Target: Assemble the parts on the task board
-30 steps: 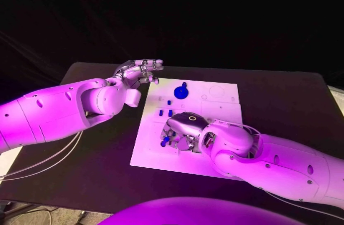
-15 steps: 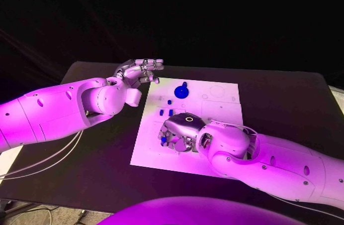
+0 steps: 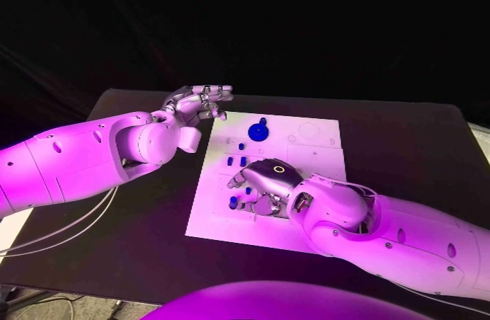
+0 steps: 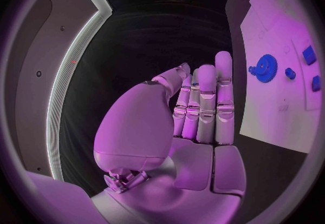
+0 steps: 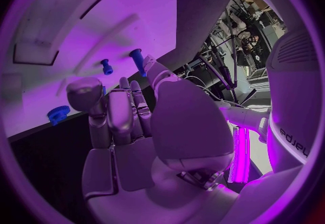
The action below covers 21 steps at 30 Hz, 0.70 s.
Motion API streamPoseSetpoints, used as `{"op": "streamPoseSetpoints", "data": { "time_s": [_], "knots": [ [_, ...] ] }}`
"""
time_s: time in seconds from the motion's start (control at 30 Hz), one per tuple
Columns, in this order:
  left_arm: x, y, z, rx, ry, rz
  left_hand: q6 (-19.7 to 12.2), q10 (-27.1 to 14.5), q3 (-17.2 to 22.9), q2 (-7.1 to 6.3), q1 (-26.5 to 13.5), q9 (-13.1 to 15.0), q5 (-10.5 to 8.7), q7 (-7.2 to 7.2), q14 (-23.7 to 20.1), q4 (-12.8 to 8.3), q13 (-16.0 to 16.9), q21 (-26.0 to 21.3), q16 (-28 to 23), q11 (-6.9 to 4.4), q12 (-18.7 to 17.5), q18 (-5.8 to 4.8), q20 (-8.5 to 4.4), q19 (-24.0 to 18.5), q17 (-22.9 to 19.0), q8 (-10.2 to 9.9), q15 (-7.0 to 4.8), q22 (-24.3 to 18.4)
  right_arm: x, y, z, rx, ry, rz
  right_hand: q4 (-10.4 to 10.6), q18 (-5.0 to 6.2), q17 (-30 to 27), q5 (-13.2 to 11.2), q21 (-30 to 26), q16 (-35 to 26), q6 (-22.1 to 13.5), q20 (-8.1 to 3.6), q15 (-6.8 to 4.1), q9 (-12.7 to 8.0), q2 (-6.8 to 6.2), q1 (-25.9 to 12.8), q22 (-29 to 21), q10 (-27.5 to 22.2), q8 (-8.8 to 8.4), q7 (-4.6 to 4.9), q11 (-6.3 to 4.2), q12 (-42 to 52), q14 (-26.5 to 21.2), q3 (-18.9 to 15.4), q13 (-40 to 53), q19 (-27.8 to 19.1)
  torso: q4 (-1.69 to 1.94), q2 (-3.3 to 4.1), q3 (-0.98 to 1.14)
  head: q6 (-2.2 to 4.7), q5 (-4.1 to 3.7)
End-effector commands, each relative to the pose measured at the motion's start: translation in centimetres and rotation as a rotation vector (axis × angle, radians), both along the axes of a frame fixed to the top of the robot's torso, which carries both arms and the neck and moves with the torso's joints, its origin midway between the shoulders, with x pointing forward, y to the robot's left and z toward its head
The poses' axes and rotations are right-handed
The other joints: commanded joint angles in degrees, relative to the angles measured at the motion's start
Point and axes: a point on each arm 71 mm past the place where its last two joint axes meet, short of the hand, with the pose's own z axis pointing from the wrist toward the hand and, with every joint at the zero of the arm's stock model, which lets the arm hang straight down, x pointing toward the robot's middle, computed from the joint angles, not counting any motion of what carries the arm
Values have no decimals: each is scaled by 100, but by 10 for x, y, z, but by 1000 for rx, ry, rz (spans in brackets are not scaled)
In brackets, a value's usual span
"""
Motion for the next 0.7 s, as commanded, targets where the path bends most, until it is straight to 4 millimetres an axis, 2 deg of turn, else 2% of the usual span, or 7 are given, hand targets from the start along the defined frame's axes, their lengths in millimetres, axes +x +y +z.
{"op": "streamPoseSetpoints", "data": {
  "time_s": [0.03, 0.17, 0.37, 0.43, 0.57, 0.63, 0.7],
  "knots": [
    [0, -1, 1, -6, -6, -15, -17, -42, -4, 21, 33, -8, -9, 5, -53, -35, -8, -37, 22, -16, 26, 57, -28, -6, -7, 31, -6, -7, -1, -10, 14, 113, -64, -39, 10, 82, -36, 56, 29, -32, 116, 38, 10, 20, 55, 70, 58, 153, 26, 26, -64, 145, 119, -83, 27, 22, -18, -11, -5, 21, -49],
    [0, -1, 1, -6, -5, -15, -17, -42, -4, 21, 33, -8, -9, 5, -53, -35, -8, -37, 22, -16, 26, 57, -28, -6, -7, 31, -6, -7, 0, -29, 23, 135, -55, -82, 46, 85, -100, 64, 57, -80, 252, -42, -118, 30, 112, 66, 91, 386, 42, 10, -187, 308, 112, -151, 33, 49, -36, -23, -6, 35, -125],
    [-1, 1, 0, -4, -3, -13, -19, -51, -7, 32, 41, -7, -10, 5, -58, -49, -9, -41, 28, -16, 49, 59, -27, -6, -19, 40, -7, -9, 8, -85, 28, 115, 71, -266, 269, -13, 214, 224, 401, 203, 594, -70, -131, 67, 176, -153, 558, 1331, 142, 121, -252, 737, 215, -248, 166, 249, -82, -55, -18, 75, -272],
    [-2, 2, 0, -4, -3, -13, -19, -51, -7, 32, 41, -7, -10, 5, -58, -49, -9, -41, 28, -16, 49, 59, -27, -6, -19, 40, -7, -9, 9, -109, 28, 104, 130, -356, 383, -101, 623, 322, 781, 565, 674, -111, -189, 71, 125, -282, 1075, 1724, 173, 69, -334, 921, 318, -337, 282, 439, -116, -66, -26, 84, -308],
    [-4, 1, 1, -4, -2, -16, -19, -51, -7, 32, 41, -7, -10, 5, -58, -49, -9, -41, 28, -16, 49, 59, -27, -6, -19, 40, -7, -9, 4, -143, 23, 58, 205, -492, 668, -212, 1105, 1003, 1255, 1000, 750, -268, -347, 68, 38, -587, 1700, 2335, 217, -77, -505, 1521, 394, -703, 826, 639, -175, -80, -27, 102, -403],
    [-5, 1, 1, -5, -2, -18, -19, -51, -7, 32, 41, -7, -10, 5, -58, -49, -9, -41, 28, -16, 49, 59, -27, -6, -19, 40, -7, -9, -1, -156, 20, 29, 226, -539, 766, -227, 1121, 1085, 1334, 1031, 765, -305, -369, 69, 18, -652, 1800, 2459, 234, -117, -551, 1876, 387, -879, 1186, 653, -212, -88, -25, 107, -432],
    [-6, 0, 1, -5, -1, -21, -19, -51, -7, 32, 41, -7, -10, 5, -58, -49, -9, -41, 28, -16, 49, 59, -27, -6, -19, 40, -7, -9, -4, -166, 18, 4, 235, -571, 905, -241, 1205, 1128, 1418, 1117, 789, -340, -392, 85, 60, -676, 1906, 2477, 267, -162, -569, 3033, 388, -1091, 2492, 659, -258, -99, -22, 108, -454]
  ]
}}
